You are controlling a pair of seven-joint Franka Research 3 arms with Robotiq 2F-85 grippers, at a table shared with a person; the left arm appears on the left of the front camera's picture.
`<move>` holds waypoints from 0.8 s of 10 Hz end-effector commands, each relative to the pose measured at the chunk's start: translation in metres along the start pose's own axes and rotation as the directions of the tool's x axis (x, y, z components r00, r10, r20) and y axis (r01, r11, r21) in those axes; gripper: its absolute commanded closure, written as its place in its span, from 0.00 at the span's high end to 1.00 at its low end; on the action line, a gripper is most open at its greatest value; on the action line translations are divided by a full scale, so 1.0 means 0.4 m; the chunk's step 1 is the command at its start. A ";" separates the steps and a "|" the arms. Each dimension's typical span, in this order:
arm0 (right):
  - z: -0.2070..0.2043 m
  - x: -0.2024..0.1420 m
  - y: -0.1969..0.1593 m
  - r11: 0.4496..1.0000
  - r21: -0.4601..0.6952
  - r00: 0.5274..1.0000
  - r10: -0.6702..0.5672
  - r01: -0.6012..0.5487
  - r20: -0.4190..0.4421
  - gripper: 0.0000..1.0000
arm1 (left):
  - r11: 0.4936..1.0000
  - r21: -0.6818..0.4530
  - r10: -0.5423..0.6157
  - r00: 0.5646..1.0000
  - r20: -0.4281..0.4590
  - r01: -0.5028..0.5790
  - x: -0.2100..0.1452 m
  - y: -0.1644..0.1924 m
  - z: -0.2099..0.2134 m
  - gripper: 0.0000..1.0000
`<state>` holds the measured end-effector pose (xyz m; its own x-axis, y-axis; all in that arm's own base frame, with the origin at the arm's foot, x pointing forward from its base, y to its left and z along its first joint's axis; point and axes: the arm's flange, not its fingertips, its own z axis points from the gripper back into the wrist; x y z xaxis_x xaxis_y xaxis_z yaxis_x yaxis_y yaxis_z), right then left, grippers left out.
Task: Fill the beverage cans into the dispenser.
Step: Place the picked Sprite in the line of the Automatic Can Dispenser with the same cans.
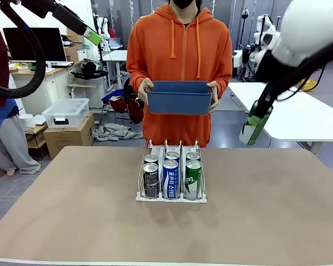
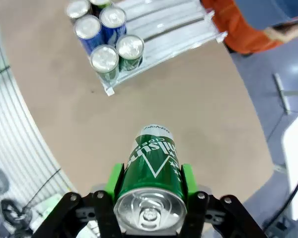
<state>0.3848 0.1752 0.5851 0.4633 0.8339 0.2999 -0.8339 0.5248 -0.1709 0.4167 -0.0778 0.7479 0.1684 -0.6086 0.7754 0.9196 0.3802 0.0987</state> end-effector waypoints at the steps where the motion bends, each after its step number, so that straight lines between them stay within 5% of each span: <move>1: -0.017 -0.013 0.040 0.992 -0.015 0.992 -0.122 0.123 0.044 0.58 | 1.000 -0.006 0.002 1.000 0.008 -0.002 -0.001 -0.001 0.001 1.00; 2: -0.033 -0.008 0.038 0.974 0.163 0.974 -0.182 0.160 0.134 0.58 | 1.000 -0.006 0.002 1.000 0.008 -0.002 -0.001 -0.001 0.001 1.00; 3: -0.028 -0.007 0.018 0.999 -0.002 0.999 -0.052 0.052 0.007 0.58 | 1.000 -0.006 0.002 1.000 0.008 -0.002 -0.001 -0.001 0.001 1.00; 7: -0.043 -0.010 0.027 0.997 0.025 0.997 -0.072 0.072 0.013 0.58 | 1.000 -0.006 0.002 1.000 0.008 -0.002 -0.001 -0.001 0.001 1.00; 8: -0.082 0.024 0.035 0.983 0.051 0.983 -0.176 0.178 -0.051 0.58 | 1.000 -0.006 0.002 1.000 0.008 -0.002 -0.001 -0.001 0.001 1.00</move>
<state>0.3808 0.1823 0.5592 0.5469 0.7813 0.3009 -0.7927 0.5988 -0.1141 0.4167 -0.0778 0.7481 0.1682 -0.6086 0.7754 0.9195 0.3803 0.0991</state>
